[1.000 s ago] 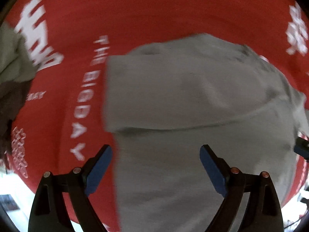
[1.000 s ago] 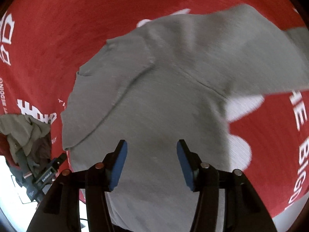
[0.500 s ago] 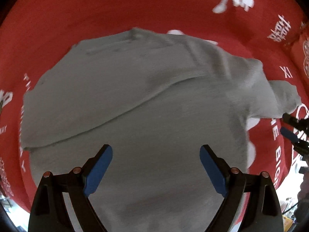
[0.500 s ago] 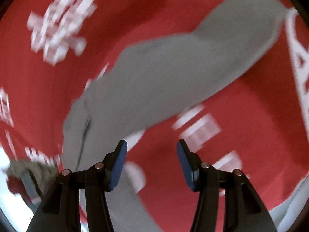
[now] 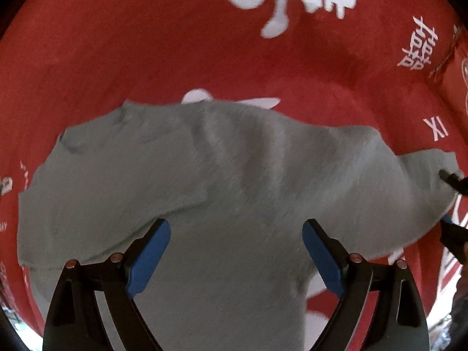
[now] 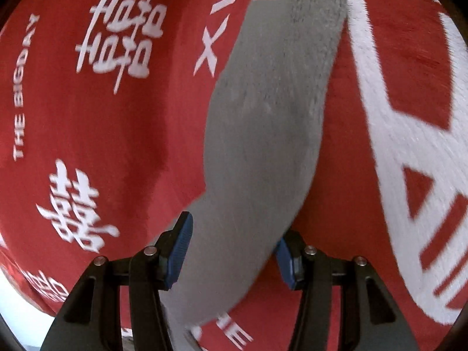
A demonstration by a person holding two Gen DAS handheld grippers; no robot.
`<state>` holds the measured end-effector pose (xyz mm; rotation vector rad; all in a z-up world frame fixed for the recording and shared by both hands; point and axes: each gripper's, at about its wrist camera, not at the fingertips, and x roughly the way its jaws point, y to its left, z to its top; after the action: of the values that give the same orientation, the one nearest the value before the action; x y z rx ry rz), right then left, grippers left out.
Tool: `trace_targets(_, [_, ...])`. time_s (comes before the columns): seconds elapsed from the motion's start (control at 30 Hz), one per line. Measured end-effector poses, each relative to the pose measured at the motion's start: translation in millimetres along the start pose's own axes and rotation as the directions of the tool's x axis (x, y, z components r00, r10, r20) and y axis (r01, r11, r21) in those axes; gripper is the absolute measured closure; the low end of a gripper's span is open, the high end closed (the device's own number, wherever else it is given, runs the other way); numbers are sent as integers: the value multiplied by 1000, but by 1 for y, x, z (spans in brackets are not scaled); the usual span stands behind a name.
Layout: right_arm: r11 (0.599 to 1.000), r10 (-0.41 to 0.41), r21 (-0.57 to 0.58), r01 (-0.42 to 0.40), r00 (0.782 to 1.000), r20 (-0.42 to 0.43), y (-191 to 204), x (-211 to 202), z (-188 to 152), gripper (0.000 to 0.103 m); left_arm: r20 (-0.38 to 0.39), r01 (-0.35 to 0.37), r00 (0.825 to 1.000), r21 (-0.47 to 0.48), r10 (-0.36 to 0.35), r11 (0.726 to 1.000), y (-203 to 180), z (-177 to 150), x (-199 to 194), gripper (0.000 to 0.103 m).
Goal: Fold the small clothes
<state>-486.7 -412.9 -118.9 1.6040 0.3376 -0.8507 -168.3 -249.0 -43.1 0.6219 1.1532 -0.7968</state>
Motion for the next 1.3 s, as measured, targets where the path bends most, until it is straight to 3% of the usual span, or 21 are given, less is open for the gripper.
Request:
trace_targets(0.07, [998, 45, 46, -45, 999, -9, -2, -2, 6, 53, -4, -19, 1000, 28, 19, 999, -12, 2, 11, 10])
trace_targets(0.13, [991, 112, 75, -111, 994, -16, -2, -1, 9, 92, -25, -7, 1000, 40, 8, 999, -19, 1, 22, 10])
trace_targets(0.27, [955, 284, 108, -278, 958, -45, 12, 0, 7, 94, -34, 20, 999, 38, -19, 999, -16, 5, 21, 10])
trace_targets(0.4, [904, 426, 91, -418, 900, -94, 47, 3, -6, 94, -21, 37, 999, 10, -37, 999, 9, 6, 4, 10])
trace_targets(0.5, [872, 488, 48, -487, 859, -156, 85, 11, -23, 94, 1, 47, 999, -20, -47, 999, 39, 3, -13, 10])
trace_targets(0.6, [855, 498, -27, -519, 833, -242, 129, 26, -48, 94, 16, 37, 999, -56, -37, 998, 78, -3, -27, 10])
trace_targets(0.67, [843, 467, -119, -525, 823, -322, 166, 41, -76, 94, 23, 15, 1000, -86, -13, 996, 109, -9, -35, 10])
trace_targets(0.77, [812, 366, -290, -506, 829, -423, 214, 68, -125, 94, 30, -32, 999, -128, 36, 991, 157, -22, -42, 10])
trace_targets(0.9, [715, 162, -513, -475, 826, -539, 264, 119, -217, 94, 11, -98, 995, -194, 102, 976, 217, -43, -42, 10])
trace_targets(1.03, [599, -108, -712, -367, 844, -526, 276, 176, -298, 90, -52, -148, 989, -269, 139, 952, 261, -61, -23, 10])
trace_targets(1.13, [522, -329, -826, -215, 842, -427, 267, 217, -336, 87, -73, -162, 987, -313, 146, 936, 281, -77, -15, 10])
trace_targets(1.17, [536, -329, -820, -199, 846, -420, 265, 220, -338, 83, -71, -159, 987, -319, 144, 934, 280, -80, -14, 10])
trace_targets(1.23, [620, -262, -758, -203, 857, -444, 267, 214, -328, 46, -70, -151, 988, -330, 135, 932, 288, -83, -14, 10])
trace_targets(1.3, [699, -194, -688, -194, 875, -444, 267, 206, -313, 44, -73, -142, 990, -339, 125, 930, 296, -87, -13, 10])
